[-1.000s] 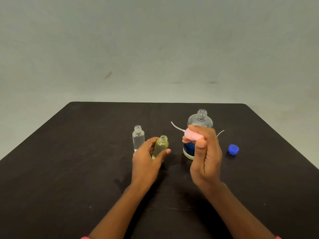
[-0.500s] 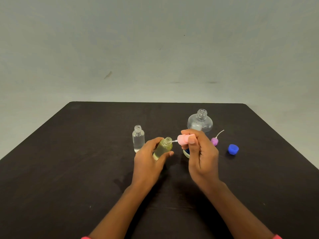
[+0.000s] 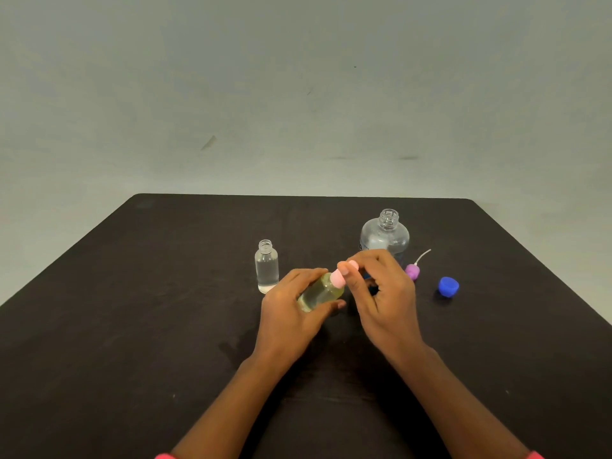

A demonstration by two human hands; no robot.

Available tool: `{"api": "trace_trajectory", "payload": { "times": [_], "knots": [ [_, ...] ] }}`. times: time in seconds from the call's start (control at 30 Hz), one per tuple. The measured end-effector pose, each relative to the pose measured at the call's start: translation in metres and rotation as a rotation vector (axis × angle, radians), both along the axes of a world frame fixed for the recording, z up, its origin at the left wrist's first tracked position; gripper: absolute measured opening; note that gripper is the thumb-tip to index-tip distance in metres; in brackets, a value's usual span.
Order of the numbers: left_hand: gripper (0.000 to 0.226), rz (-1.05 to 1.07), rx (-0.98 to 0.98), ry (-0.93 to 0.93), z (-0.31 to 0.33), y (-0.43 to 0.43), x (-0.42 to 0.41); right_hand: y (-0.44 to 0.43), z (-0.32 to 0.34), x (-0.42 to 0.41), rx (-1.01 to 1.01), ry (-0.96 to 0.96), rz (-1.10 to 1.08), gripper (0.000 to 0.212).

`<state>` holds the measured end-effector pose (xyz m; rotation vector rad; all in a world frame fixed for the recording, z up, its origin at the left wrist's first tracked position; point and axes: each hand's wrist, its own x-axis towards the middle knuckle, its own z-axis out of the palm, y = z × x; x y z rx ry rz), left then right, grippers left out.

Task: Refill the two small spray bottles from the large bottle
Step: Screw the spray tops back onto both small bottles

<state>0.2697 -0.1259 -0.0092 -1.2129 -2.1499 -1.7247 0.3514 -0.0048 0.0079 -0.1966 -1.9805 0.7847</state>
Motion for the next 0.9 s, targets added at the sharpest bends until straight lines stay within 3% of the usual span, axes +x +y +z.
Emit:
{"api": "trace_trajectory", "payload": {
  "times": [0.23,0.37,0.5,0.6,0.77,0.9],
  "knots": [
    [0.051,-0.019,-0.011,0.041,0.002,-0.001,0.001,0.002,0.004,0.004,-0.055,-0.009,-0.022,0.034],
    [0.05,-0.021,0.002,0.032,0.003,-0.001,0.0,0.003,0.014,0.01,-0.186,-0.052,0.161,0.046],
    [0.048,-0.019,0.016,0.005,0.004,-0.001,0.0,0.004,0.023,0.017,-0.21,-0.165,0.357,0.033],
    [0.043,-0.026,0.023,0.015,0.005,-0.001,0.001,0.007,0.024,0.019,-0.254,-0.241,0.434,0.04],
    [0.044,-0.031,0.026,0.044,0.004,-0.001,0.001,0.01,0.024,0.018,-0.283,-0.26,0.433,0.045],
    [0.049,-0.034,0.009,0.067,0.002,-0.002,-0.001,0.008,0.023,0.017,-0.254,-0.243,0.337,0.035]
  ]
}}
